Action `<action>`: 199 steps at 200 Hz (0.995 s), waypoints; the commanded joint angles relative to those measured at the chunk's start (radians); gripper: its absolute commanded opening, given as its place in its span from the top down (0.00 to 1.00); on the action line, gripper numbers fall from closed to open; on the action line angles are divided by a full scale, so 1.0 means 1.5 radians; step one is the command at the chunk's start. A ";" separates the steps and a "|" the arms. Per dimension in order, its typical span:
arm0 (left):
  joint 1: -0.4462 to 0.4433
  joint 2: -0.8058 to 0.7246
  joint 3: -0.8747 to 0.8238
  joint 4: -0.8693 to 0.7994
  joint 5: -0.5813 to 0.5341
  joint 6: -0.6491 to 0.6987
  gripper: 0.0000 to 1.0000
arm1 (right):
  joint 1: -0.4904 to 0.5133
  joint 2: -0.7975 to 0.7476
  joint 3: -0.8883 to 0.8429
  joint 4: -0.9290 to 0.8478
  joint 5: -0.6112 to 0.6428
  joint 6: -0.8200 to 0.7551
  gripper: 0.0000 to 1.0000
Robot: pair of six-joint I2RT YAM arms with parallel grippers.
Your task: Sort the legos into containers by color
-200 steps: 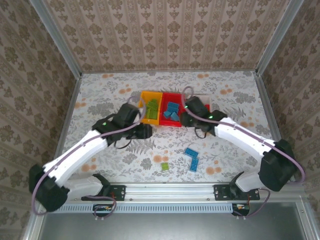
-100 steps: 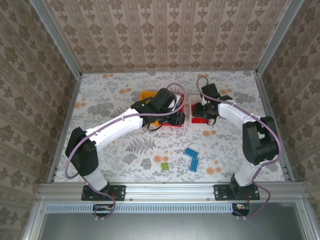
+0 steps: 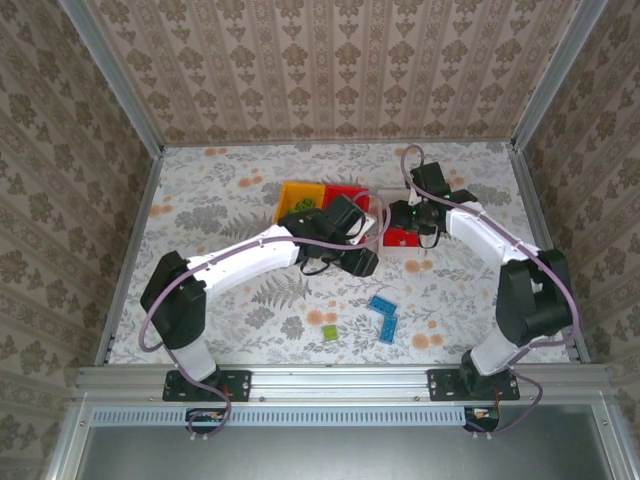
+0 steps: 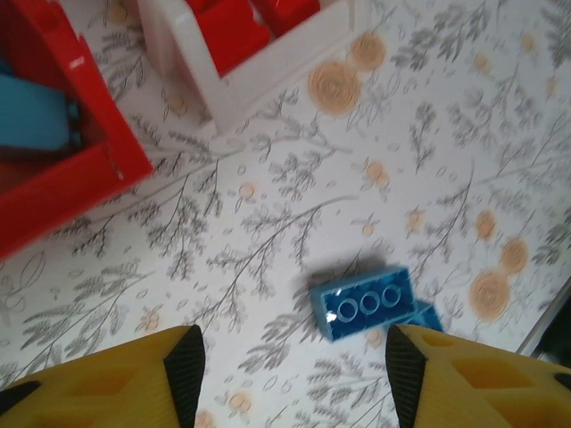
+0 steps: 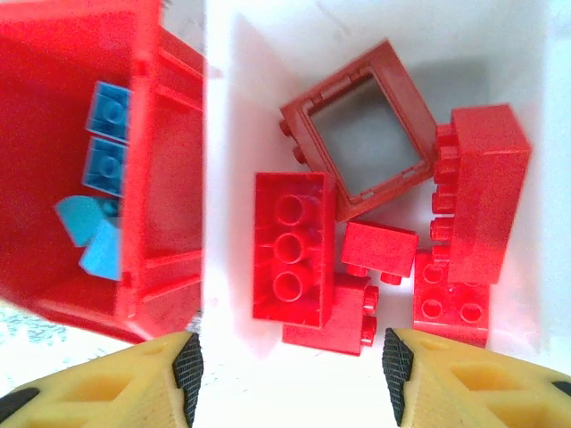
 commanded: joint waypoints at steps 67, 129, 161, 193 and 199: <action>-0.095 -0.144 -0.192 -0.168 -0.010 -0.126 0.21 | 0.120 -0.244 -0.150 -0.041 -0.113 0.009 0.26; -0.183 -0.027 -0.173 -0.185 -0.057 -0.228 0.12 | 0.141 -0.350 -0.220 -0.132 -0.182 0.016 0.24; -0.193 0.027 -0.145 -0.219 -0.100 -0.263 0.11 | 0.140 -0.364 -0.232 -0.132 -0.193 0.008 0.24; -0.191 0.044 -0.144 -0.184 -0.095 -0.287 0.15 | 0.137 -0.366 -0.236 -0.129 -0.196 0.005 0.24; -0.190 0.053 -0.137 -0.185 -0.096 -0.287 0.16 | 0.136 -0.369 -0.237 -0.128 -0.198 0.005 0.24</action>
